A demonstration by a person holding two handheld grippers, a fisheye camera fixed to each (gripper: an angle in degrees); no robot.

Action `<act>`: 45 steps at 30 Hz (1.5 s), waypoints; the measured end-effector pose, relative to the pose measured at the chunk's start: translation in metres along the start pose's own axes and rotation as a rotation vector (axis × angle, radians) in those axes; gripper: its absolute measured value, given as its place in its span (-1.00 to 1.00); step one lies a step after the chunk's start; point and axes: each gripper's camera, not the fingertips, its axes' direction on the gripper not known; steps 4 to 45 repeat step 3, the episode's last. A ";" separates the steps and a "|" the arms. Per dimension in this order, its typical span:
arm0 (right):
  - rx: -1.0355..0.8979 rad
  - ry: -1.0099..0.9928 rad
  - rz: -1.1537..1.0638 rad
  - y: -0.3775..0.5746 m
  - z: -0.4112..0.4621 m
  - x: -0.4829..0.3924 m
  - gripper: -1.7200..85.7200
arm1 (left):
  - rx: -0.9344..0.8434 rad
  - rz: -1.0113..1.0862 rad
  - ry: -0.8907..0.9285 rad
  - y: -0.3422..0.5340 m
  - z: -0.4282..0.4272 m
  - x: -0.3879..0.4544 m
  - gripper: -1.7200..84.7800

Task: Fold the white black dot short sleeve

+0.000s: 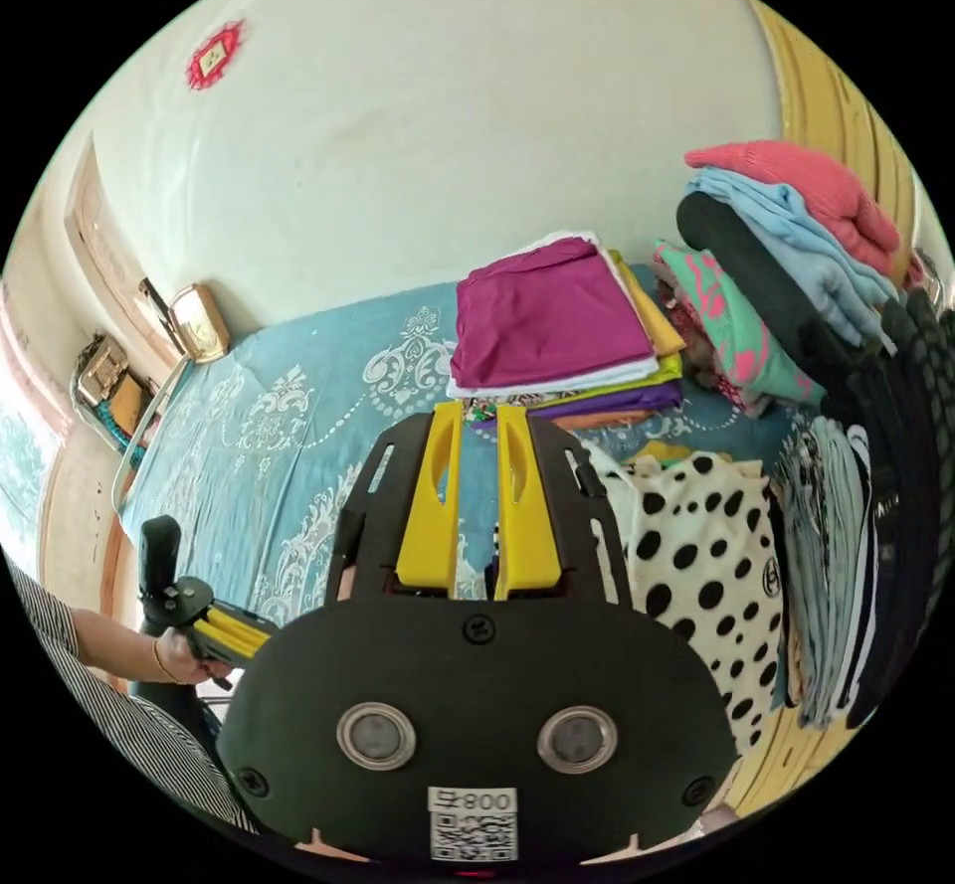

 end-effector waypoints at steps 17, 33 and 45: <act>-0.049 0.026 -0.060 -0.062 0.062 -0.039 -0.81 | -0.001 -0.044 -0.003 0.043 -0.010 -0.035 -0.91; -0.049 0.026 -0.060 -0.062 0.062 -0.039 -0.81 | -0.001 -0.044 -0.003 0.043 -0.010 -0.035 -0.91; -0.049 0.026 -0.060 -0.062 0.062 -0.039 -0.81 | -0.001 -0.044 -0.003 0.043 -0.010 -0.035 -0.91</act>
